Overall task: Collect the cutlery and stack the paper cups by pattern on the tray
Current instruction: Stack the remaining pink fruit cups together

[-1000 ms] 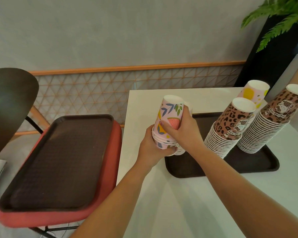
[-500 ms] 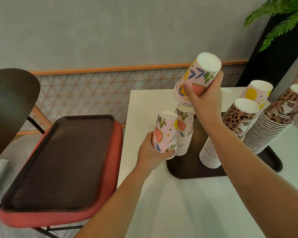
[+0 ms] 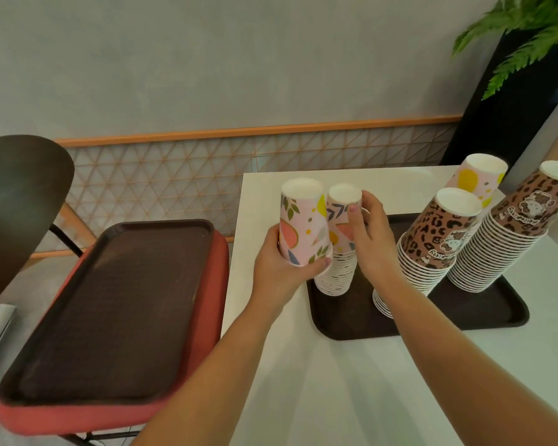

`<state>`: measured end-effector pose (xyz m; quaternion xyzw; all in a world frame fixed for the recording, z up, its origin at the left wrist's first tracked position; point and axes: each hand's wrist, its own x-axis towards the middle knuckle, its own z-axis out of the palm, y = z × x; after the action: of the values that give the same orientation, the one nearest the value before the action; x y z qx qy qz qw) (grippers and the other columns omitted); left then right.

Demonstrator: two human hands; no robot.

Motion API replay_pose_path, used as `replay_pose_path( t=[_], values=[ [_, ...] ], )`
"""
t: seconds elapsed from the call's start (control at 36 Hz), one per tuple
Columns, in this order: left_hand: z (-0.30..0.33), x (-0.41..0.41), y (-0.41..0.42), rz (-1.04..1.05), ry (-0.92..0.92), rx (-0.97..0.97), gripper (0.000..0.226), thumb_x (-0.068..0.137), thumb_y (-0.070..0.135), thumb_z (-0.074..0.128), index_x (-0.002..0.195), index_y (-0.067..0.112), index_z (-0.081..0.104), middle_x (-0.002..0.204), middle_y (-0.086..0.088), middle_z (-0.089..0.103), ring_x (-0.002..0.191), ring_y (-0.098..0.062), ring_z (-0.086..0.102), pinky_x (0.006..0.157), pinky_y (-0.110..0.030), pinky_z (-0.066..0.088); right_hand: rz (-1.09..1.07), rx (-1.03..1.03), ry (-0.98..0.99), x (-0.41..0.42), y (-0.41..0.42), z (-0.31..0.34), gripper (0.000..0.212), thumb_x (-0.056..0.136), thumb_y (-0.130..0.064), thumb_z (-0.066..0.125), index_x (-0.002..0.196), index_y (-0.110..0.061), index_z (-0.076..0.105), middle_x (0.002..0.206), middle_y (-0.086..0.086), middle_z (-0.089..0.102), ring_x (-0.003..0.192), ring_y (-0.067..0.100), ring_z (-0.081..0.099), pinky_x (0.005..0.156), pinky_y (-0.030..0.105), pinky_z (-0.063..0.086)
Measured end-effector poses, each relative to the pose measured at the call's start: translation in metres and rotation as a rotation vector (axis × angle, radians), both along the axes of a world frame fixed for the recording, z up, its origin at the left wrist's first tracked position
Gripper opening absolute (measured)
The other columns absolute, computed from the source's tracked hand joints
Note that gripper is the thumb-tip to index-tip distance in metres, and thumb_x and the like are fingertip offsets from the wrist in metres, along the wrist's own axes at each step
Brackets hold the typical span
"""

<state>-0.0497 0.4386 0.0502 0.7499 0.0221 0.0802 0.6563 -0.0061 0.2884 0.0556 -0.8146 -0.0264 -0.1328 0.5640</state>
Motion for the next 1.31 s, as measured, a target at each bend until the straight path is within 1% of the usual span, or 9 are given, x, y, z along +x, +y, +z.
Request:
replay_pose_path(
  t=[0.11,0.25,0.36,0.44,0.56,0.75,1.08,1.22,1.31],
  values=[
    [0.03,0.021,-0.003,0.004,-0.133,-0.034,0.076,0.055,0.021,0.089,0.12,0.021,0.049,0.117,0.009,0.062,0.109,-0.006,0.059,0.087,-0.025,0.052,-0.004,0.011,-0.04,-0.006,0.0,0.013,0.051,0.097,-0.042,0.033,0.141,-0.016,0.033,0.135,-0.008,0.042,0.119,-0.001,0.036,0.093,0.008,0.03],
    [0.068,0.064,-0.054,-0.058,-0.181,0.019,0.073,0.055,0.023,0.089,0.116,0.022,0.049,0.114,0.006,0.063,0.107,-0.011,0.06,0.089,-0.036,0.054,-0.045,0.044,-0.042,0.011,-0.039,0.03,0.05,0.099,-0.04,0.028,0.143,-0.017,0.031,0.142,-0.004,0.041,0.118,-0.003,0.033,0.092,0.011,0.028],
    [0.068,0.076,-0.058,-0.048,-0.189,0.051,0.076,0.057,0.023,0.089,0.121,0.019,0.048,0.115,0.007,0.061,0.108,-0.01,0.057,0.088,-0.029,0.052,-0.006,0.031,-0.028,0.01,-0.031,0.029,0.045,0.1,-0.036,0.026,0.14,-0.017,0.036,0.124,-0.013,0.045,0.113,-0.003,0.038,0.073,-0.01,0.027],
    [0.057,0.081,-0.055,-0.025,-0.156,0.064,0.07,0.058,0.022,0.088,0.116,0.019,0.049,0.11,0.007,0.061,0.102,-0.009,0.058,0.085,-0.028,0.052,0.014,0.031,-0.014,0.009,-0.026,0.026,0.047,0.1,-0.037,0.026,0.141,-0.015,0.034,0.137,-0.003,0.046,0.12,0.001,0.04,0.077,-0.005,0.028],
    [0.035,0.082,-0.052,-0.027,-0.108,0.101,0.069,0.059,0.025,0.088,0.117,0.018,0.05,0.111,0.004,0.063,0.103,-0.012,0.06,0.086,-0.035,0.053,0.067,0.034,-0.026,0.002,-0.022,0.023,0.038,0.101,-0.031,0.03,0.132,-0.013,0.044,0.114,-0.006,0.054,0.105,-0.005,0.05,0.076,-0.003,0.036],
    [-0.002,0.083,-0.06,-0.053,-0.001,0.167,0.073,0.06,0.024,0.087,0.12,0.02,0.046,0.115,0.004,0.059,0.107,-0.015,0.057,0.087,-0.034,0.052,0.086,-0.005,0.016,0.007,-0.023,0.003,0.034,0.098,-0.037,0.03,0.12,-0.021,0.051,0.113,-0.006,0.058,0.101,-0.004,0.052,0.077,0.002,0.038],
    [-0.016,0.074,-0.074,-0.013,0.062,0.202,0.065,0.069,0.025,0.081,0.123,0.02,0.045,0.111,0.01,0.055,0.095,-0.003,0.051,0.066,-0.003,0.039,0.133,-0.08,0.074,0.009,-0.028,-0.021,0.054,0.095,-0.046,0.037,0.142,-0.021,0.031,0.142,-0.001,0.042,0.13,0.01,0.041,0.107,0.03,0.038],
    [-0.016,0.073,-0.076,-0.003,0.072,0.193,0.072,0.068,0.024,0.082,0.128,0.017,0.043,0.124,0.003,0.055,0.102,-0.007,0.05,0.075,-0.01,0.038,0.138,-0.184,-0.024,-0.014,-0.039,0.002,0.064,0.092,-0.035,0.053,0.146,-0.017,0.025,0.147,-0.002,0.035,0.134,0.009,0.033,0.101,0.016,0.029],
    [-0.018,0.07,-0.077,-0.009,0.051,0.167,0.082,0.062,0.022,0.086,0.129,0.02,0.039,0.123,0.005,0.054,0.111,-0.013,0.053,0.087,-0.023,0.046,0.132,-0.17,-0.262,-0.032,-0.051,0.02,0.051,0.088,-0.022,0.06,0.136,-0.013,0.043,0.131,-0.004,0.051,0.122,0.003,0.045,0.098,0.009,0.035]
  ],
)
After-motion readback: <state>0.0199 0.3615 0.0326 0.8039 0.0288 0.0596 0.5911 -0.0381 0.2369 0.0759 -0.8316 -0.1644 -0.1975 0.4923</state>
